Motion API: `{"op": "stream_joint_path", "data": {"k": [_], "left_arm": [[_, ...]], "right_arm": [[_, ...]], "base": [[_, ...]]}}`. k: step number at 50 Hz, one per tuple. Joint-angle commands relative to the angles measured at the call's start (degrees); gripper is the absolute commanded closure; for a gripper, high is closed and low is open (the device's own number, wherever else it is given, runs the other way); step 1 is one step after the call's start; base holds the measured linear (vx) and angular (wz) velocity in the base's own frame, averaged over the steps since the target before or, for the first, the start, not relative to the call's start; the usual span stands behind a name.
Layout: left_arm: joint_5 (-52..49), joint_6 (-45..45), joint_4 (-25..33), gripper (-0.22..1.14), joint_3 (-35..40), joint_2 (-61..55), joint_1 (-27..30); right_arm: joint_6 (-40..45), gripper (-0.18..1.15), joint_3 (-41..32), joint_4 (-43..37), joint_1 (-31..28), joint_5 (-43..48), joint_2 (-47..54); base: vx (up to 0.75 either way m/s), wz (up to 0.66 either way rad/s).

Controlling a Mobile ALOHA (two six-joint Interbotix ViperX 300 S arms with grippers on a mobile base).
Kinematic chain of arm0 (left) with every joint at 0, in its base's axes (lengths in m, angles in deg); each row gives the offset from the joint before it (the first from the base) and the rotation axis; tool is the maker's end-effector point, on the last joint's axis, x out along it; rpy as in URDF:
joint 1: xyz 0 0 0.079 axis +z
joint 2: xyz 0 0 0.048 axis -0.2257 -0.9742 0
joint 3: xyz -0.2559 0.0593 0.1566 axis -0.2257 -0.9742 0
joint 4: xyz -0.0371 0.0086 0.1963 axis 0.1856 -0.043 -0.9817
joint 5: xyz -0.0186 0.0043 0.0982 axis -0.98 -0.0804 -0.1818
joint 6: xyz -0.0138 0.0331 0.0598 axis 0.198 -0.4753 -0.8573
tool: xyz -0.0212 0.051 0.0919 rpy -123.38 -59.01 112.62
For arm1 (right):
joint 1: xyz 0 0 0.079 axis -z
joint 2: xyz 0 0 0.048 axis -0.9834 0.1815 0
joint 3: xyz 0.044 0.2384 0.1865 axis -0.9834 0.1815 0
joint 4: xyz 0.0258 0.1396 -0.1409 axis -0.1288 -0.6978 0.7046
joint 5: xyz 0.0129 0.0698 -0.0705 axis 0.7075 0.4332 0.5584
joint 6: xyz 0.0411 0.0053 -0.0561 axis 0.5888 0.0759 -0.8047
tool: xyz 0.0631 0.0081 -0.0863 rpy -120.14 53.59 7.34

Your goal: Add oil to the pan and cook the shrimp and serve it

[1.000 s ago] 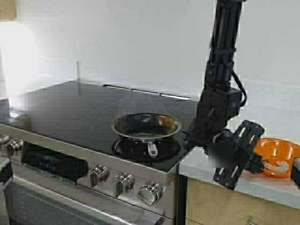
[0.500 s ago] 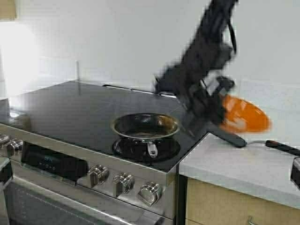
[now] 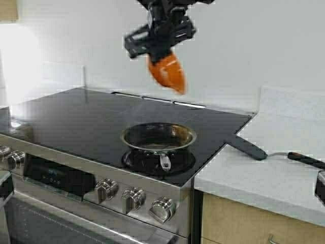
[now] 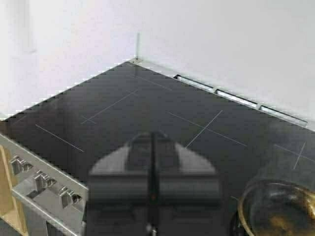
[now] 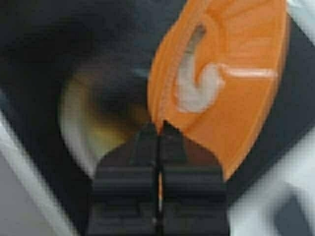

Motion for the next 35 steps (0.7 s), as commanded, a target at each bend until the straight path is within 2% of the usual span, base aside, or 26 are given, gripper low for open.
{"op": "stream_joint_path", "data": {"k": [1, 19, 35], "left_arm": [[0.26, -0.09, 0.0, 0.89, 0.79, -0.53, 0.09], [0.26, -0.09, 0.0, 0.89, 0.7, -0.53, 0.09], [0.26, -0.09, 0.0, 0.89, 0.7, -0.79, 0.09]], "right_arm": [[0.88, 0.92, -3.87, -6.5, 5.36, 15.56, 2.02], [0.18, 0.92, -4.22, -24.43, 19.95, 57.13, 11.95], [1.58, 0.92, -2.11, -36.21, 25.93, 81.47, 21.8]], "base": [[0.0, 0.0], [0.0, 0.0], [0.0, 0.0]]}}
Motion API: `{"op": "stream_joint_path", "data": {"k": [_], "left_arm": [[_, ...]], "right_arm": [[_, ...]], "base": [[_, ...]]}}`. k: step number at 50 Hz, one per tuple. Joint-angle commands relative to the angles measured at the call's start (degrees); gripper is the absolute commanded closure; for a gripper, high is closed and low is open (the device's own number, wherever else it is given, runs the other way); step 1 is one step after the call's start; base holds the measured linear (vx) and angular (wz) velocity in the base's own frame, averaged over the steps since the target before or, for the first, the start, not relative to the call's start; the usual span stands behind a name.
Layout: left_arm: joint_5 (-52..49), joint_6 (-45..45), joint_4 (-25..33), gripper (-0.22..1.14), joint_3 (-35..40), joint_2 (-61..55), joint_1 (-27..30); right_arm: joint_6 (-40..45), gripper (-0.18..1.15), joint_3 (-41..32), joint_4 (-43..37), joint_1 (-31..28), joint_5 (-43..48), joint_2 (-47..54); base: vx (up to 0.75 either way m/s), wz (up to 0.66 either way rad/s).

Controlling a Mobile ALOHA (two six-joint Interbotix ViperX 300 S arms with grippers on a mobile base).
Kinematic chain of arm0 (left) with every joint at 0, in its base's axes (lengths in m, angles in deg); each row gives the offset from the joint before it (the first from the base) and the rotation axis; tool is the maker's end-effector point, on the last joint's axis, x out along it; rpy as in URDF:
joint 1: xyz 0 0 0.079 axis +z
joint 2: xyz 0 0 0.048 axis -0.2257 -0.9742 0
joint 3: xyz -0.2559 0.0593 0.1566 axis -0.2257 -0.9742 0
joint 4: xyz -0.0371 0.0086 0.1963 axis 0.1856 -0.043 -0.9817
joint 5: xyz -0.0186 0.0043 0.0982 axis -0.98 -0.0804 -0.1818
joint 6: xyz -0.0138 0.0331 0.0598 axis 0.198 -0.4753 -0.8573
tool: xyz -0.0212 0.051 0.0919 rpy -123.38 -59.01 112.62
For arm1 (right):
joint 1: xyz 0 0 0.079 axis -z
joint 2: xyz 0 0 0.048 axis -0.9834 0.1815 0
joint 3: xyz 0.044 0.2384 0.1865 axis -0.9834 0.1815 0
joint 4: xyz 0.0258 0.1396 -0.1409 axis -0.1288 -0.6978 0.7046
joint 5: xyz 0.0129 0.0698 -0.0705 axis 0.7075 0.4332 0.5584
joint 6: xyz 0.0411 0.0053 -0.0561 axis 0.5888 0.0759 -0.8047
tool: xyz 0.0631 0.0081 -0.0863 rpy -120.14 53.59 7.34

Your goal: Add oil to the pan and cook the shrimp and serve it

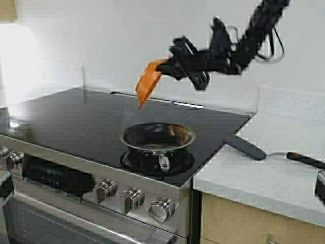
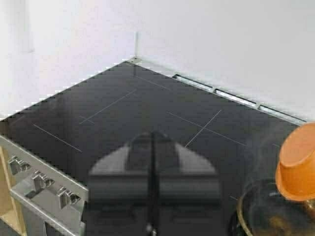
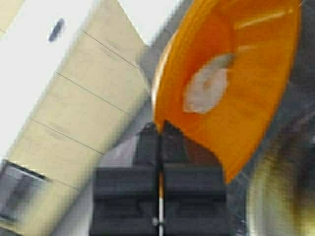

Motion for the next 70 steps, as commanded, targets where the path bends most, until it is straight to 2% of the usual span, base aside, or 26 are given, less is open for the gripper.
{"op": "stream_joint_path", "data": {"k": [1, 8, 13, 27, 34, 38, 42, 46, 57, 63, 66, 70], "left_arm": [[0.18, -0.09, 0.0, 0.89, 0.7, -0.79, 0.0], [0.18, -0.09, 0.0, 0.89, 0.79, -1.32, 0.09], [0.26, -0.18, 0.0, 0.89, 0.79, -1.58, 0.09], [0.26, -0.18, -0.09, 0.89, 0.7, -1.67, 0.09], [0.18, -0.18, 0.0, 0.89, 0.7, -1.67, 0.09], [0.26, -0.09, 0.0, 0.89, 0.7, -1.67, 0.09], [0.26, -0.09, 0.0, 0.89, 0.7, -1.67, 0.09], [0.26, -0.09, 0.0, 0.89, 0.7, -1.67, 0.09], [0.18, -0.09, 0.0, 0.89, 0.79, -1.67, 0.09], [0.18, -0.09, 0.0, 0.89, 0.79, -1.67, 0.0], [0.26, 0.0, 0.0, 0.89, 0.88, -1.76, 0.09], [0.26, 0.0, -0.09, 0.89, 0.79, -1.67, 0.0]], "right_arm": [[0.53, 0.92, 0.09, -4.66, 1.23, 8.61, 2.72], [3.69, 0.92, -0.44, -10.72, 1.32, 18.19, 7.73], [5.45, 0.92, -1.14, -13.18, 1.32, 21.53, 10.55], [4.92, 0.92, -1.49, -14.41, 1.32, 25.05, 10.99], [2.81, 0.91, 0.26, -14.24, 1.32, 25.22, 6.42], [1.85, 0.91, 2.81, -14.06, 1.41, 22.32, 2.55], [0.26, 0.91, 5.89, -12.92, 1.67, 14.33, -2.46], [-1.58, 0.91, 7.47, -8.17, 1.93, 0.7, -9.05], [-6.06, 0.91, 7.73, 15.91, 0.0, -42.63, -26.1], [-7.47, 0.91, 10.2, 28.48, -0.26, -62.75, -33.84], [-9.76, 0.91, 11.95, 32.08, 0.0, -71.37, -37.09], [-16.0, 0.91, 13.97, 32.78, 1.14, -81.04, -39.73]], "base": [[0.0, 0.0], [0.0, 0.0], [0.0, 0.0], [0.0, 0.0], [0.0, 0.0], [0.0, 0.0], [0.0, 0.0], [0.0, 0.0], [0.0, 0.0], [0.0, 0.0], [0.0, 0.0], [0.0, 0.0]]}}
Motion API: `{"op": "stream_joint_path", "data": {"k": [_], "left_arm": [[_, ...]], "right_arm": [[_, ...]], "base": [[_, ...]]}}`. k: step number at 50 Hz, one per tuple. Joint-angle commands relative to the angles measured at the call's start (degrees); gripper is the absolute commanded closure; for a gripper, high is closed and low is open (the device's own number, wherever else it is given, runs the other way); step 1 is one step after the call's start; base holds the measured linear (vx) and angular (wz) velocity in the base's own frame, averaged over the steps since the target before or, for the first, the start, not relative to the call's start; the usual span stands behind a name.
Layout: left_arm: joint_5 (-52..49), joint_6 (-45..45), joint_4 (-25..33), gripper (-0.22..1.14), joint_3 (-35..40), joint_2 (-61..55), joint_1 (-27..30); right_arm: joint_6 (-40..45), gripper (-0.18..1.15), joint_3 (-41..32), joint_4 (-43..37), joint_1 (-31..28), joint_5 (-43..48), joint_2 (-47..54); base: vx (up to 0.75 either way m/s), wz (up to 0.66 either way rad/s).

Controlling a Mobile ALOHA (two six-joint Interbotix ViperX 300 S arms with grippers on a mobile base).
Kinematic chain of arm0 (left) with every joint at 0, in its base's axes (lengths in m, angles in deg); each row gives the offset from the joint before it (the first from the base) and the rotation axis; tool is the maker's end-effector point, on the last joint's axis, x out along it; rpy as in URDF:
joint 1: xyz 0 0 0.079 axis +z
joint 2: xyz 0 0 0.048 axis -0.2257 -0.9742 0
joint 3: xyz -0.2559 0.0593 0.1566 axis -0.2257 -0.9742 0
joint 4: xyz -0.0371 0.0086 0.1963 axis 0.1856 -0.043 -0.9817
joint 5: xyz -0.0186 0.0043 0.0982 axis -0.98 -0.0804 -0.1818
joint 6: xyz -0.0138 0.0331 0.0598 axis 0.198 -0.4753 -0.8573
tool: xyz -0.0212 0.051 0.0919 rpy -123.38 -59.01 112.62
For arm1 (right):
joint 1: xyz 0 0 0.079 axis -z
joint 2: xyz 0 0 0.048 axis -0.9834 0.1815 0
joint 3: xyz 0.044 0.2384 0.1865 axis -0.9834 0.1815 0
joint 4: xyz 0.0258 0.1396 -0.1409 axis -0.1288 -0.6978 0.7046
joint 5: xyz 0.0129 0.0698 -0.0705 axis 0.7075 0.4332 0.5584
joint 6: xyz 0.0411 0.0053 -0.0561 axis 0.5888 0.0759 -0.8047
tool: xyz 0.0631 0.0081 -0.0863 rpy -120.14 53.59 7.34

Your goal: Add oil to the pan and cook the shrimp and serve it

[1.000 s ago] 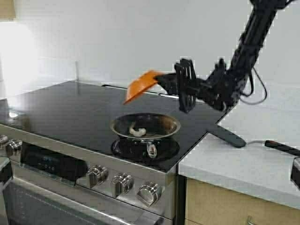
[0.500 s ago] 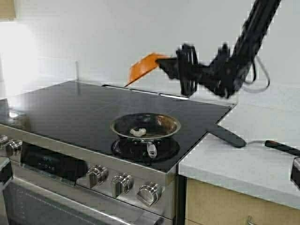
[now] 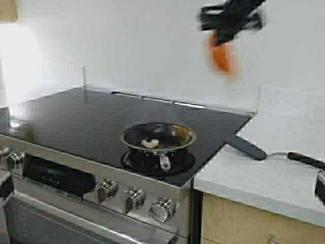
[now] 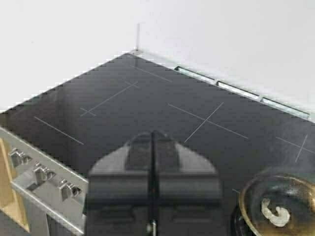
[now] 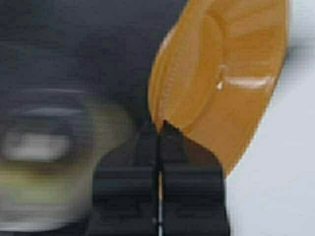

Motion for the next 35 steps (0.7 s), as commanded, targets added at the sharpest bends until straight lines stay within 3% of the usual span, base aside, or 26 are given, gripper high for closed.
{"op": "stream_joint_path", "data": {"k": [1, 7, 14, 26, 35], "left_arm": [[0.26, 0.09, 0.0, 0.89, 0.79, -0.53, 0.09], [0.35, 0.09, 0.0, 0.89, 0.79, -0.53, 0.09], [0.26, 0.09, -0.09, 0.89, 0.79, -0.53, 0.09], [0.35, 0.0, -0.09, 0.89, 0.7, -0.53, 0.0], [0.35, -0.18, -0.09, 0.89, 0.62, -0.62, 0.09]], "right_arm": [[-8.09, 0.91, 2.2, 2.55, 1.67, -15.64, -5.98], [-25.4, 0.91, 2.72, -2.46, 6.33, -25.22, -4.92], [-37.18, 0.91, 2.46, -9.84, 15.29, -26.1, -1.76], [-37.88, 0.91, 2.64, -12.04, 28.21, -21.53, 5.19], [-37.71, 0.91, 0.26, -12.74, 31.38, -21.53, 13.8]], "base": [[0.0, 0.0], [0.0, 0.0], [0.0, 0.0], [0.0, 0.0], [0.0, 0.0]]}}
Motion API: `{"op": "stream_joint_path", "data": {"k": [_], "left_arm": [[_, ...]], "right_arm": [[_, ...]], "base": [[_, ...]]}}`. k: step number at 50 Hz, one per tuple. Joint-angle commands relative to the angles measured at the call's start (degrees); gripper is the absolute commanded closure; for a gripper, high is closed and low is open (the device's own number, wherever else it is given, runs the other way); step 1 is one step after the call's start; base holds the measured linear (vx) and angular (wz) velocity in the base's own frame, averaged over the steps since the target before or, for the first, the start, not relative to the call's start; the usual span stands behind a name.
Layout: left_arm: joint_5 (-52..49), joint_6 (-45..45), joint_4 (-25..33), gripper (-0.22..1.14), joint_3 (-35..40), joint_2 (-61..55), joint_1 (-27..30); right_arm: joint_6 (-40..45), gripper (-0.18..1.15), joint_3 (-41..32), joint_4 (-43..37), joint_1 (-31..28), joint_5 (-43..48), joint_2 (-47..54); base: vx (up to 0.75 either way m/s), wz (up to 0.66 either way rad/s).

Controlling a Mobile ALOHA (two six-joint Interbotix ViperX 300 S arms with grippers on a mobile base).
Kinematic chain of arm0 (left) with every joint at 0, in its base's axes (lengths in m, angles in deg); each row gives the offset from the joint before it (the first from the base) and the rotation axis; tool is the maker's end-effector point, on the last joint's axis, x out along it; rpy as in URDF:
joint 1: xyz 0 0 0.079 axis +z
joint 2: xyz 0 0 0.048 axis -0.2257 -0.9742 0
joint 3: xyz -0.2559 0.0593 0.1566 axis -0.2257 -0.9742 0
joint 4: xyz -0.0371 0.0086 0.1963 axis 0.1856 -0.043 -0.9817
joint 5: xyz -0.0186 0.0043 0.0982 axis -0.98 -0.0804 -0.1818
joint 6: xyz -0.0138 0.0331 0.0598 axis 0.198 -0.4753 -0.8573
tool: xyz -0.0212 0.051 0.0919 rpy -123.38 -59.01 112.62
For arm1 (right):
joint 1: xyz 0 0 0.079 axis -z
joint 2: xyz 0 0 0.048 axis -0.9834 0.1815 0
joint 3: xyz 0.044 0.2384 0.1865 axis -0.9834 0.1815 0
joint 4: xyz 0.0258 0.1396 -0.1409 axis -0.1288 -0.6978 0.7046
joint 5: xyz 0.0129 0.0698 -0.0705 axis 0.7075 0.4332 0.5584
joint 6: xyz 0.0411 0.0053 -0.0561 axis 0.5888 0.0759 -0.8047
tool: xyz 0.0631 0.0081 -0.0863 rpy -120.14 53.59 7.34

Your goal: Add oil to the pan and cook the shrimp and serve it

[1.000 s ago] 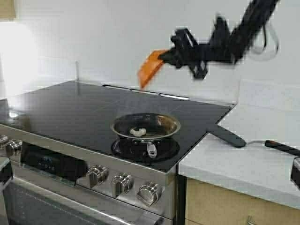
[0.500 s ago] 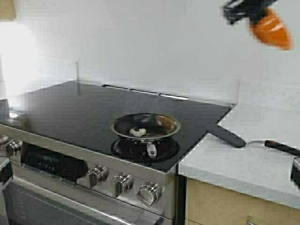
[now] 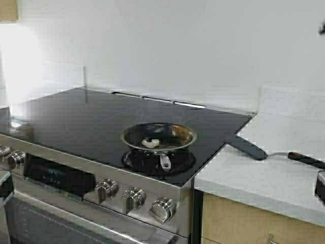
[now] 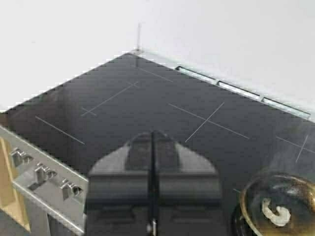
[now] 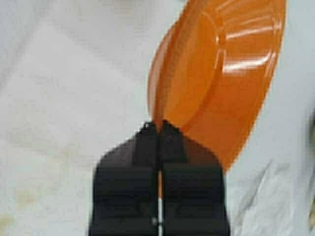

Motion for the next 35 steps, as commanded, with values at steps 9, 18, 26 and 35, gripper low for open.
{"op": "stream_joint_path", "data": {"k": [9, 18, 26, 35], "left_arm": [[0.18, -0.26, 0.0, 0.89, 0.62, -0.62, 0.0], [0.18, -0.26, 0.0, 0.89, 0.53, -1.23, 0.09], [0.18, -0.35, 0.0, 0.89, 0.7, -2.29, 0.09], [0.18, -0.35, 0.0, 0.89, 0.7, -2.64, 0.09]], "right_arm": [[0.0, 0.91, -5.19, -0.18, 2.11, -0.79, 11.95], [-0.88, 0.91, -9.49, 0.18, 3.34, -1.23, 17.4], [-1.58, 0.91, -12.57, 0.26, 4.22, -1.67, 20.92], [-1.67, 0.91, -14.24, 0.26, 4.13, -1.67, 22.94]], "base": [[0.0, 0.0], [0.0, 0.0], [0.0, 0.0], [0.0, 0.0]]}}
